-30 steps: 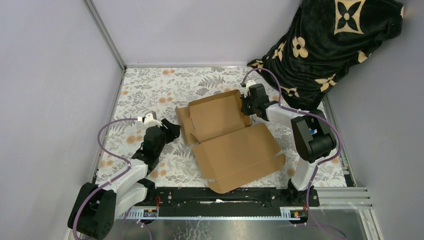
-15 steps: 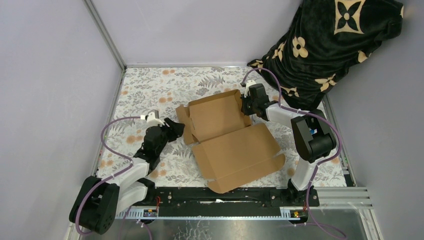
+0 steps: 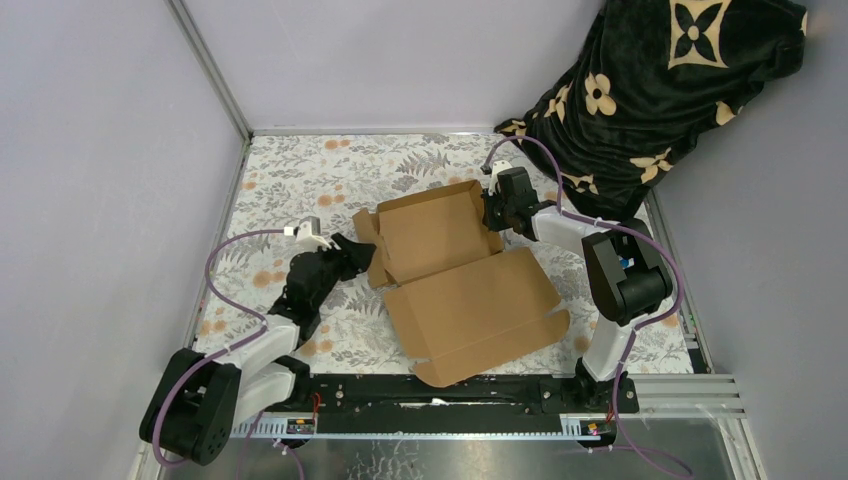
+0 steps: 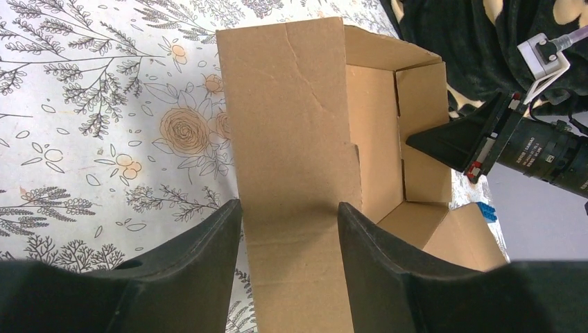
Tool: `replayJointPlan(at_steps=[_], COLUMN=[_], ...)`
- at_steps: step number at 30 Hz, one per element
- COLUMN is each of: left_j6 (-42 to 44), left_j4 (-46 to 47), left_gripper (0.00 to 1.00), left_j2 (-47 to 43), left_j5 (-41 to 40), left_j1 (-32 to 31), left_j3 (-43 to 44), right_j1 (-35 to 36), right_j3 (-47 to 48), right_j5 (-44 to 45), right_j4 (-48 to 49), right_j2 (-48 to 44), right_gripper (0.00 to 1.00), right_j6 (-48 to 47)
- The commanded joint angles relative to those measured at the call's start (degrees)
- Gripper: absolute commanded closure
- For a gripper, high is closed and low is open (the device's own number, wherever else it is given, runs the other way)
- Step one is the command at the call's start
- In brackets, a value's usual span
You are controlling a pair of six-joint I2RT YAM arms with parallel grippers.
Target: Fold the paper box
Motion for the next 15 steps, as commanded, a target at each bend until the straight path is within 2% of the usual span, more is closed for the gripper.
replayJointPlan(at_steps=[1, 15], left_j6=[-0.64, -1.50], left_j4=[5.89, 10.96], left_gripper=[0.40, 0.41], left_j2=[1.62, 7.94], left_j5=[2.41, 3.33], left_j1=[0.40, -1.32], left_j3=[0.40, 2.51], right_j1=[0.33, 1.26], right_j3=[0.53, 1.46], right_j5=[-0.42, 1.50], right_j4=[-5.74, -6.63], right_j2=[2.19, 2.98], right_gripper=[1.00, 1.00], right_j6=[0.56, -0.02])
